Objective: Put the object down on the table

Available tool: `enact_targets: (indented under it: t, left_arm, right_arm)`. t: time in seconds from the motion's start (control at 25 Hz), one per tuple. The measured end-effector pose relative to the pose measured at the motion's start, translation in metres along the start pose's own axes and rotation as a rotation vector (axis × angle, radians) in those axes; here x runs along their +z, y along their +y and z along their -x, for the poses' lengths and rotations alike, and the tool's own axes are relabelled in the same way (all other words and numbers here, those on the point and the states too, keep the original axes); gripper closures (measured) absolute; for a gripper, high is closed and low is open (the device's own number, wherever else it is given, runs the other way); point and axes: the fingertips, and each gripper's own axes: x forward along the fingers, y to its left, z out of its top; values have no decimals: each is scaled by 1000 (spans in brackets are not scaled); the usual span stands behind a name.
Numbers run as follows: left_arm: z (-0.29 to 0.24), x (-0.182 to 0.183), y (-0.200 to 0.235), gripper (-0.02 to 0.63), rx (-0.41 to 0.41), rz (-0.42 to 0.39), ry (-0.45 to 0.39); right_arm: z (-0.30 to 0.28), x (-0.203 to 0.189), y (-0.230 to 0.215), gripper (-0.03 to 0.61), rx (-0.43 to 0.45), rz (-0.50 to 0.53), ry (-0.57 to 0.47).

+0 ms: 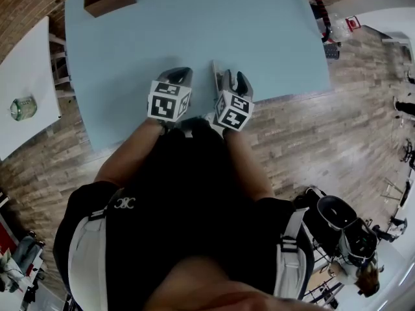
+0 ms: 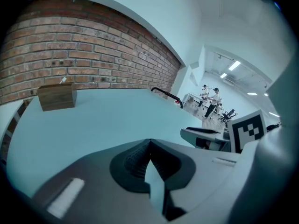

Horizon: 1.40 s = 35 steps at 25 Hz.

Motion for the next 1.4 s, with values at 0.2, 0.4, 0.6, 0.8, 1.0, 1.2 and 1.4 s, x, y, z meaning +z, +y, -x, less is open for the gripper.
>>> enact_targets:
  t: [0.2,0.4,0.6,0.8,1.0,1.2,1.4]
  left_arm:
    - [-1,18,-11,614,-12,-30,-31]
    - [2,39,-25,614,-31,-69,-73]
    - [10,63,-41,614,-39,-101,-133]
    - [14,91,-55,614,-45,-127,-195]
    - [16,98,-63,614,-51,-130,-210]
    - [15,98,-68,614,-52,-128,-205]
    - [14,99,-69,615,-46,-131,-205]
  right_arm:
    - [22,33,-3,527,-18,-5,-72]
    - [40,62,-4,563,4,-20,-136]
    - [56,87,-8,565,31,-26,-182]
    - [64,113,-10,566,69,-26,-230]
    - [66,109,-11,566,116,-42,-219]
    - [66,106,-18,566,118,-55,-206]
    - [65,102,-22,566,109,-53,-198]
